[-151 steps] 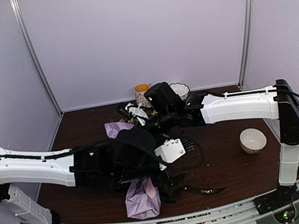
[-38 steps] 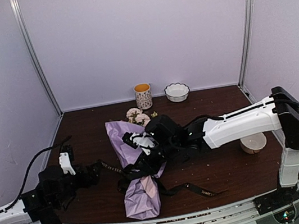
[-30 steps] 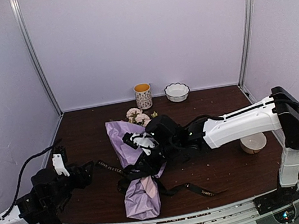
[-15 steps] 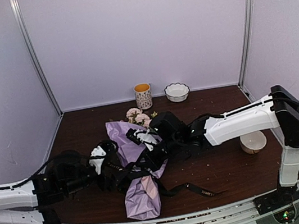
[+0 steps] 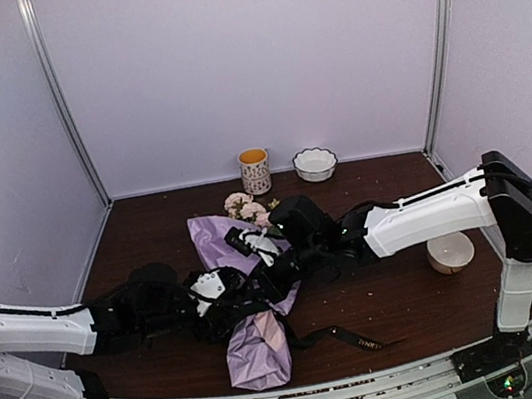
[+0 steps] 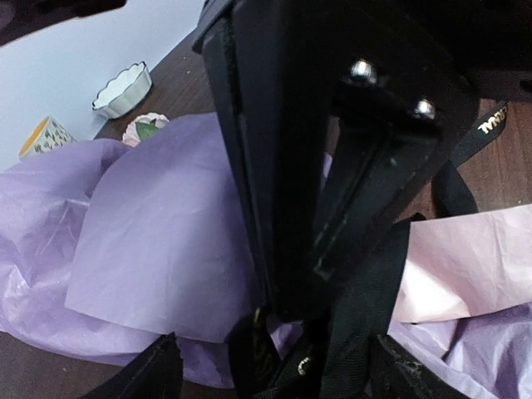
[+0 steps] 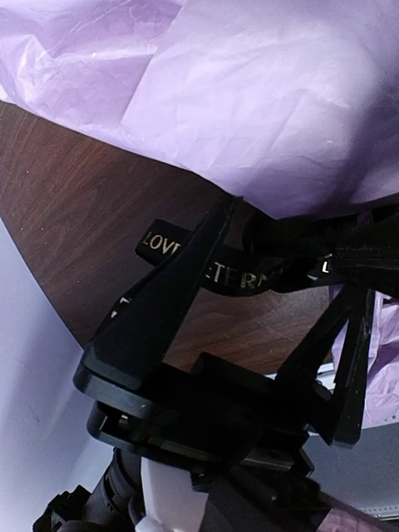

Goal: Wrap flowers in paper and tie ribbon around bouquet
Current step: Cross the half-tied ribbon over the folded bouquet.

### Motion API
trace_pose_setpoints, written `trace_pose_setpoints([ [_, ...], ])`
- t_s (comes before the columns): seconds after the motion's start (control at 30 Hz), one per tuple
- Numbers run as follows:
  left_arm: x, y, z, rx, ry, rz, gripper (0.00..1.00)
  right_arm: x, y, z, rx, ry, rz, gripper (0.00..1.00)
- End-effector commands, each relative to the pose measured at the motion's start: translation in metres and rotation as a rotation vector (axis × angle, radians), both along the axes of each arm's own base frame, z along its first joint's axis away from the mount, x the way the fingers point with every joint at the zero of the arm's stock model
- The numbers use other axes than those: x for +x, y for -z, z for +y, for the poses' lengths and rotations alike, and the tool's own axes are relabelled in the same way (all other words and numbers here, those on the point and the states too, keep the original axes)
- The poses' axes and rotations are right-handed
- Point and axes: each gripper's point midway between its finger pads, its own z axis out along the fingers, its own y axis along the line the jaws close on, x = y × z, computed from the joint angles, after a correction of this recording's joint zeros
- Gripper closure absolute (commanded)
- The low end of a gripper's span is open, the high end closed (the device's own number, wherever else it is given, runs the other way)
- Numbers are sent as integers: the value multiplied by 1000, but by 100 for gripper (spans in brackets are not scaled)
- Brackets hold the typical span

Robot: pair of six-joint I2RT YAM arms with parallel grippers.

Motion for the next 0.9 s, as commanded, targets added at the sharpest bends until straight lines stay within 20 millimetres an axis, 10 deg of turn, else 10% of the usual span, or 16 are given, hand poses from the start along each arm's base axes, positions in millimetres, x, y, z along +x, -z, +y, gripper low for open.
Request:
trace_pose_setpoints([
  [0.0,14,-19,-15,-31,-9,-63,25,-3,-26,3,79,-25,-18,100],
  [0.57,27,-16,-20,-91,-87,-41,98,-11,-27,-6,77,-28,7,100],
  [0.87,31,-9,-17,-86,-123,-32,100,-31,-32,-6,112,-131,63,87],
])
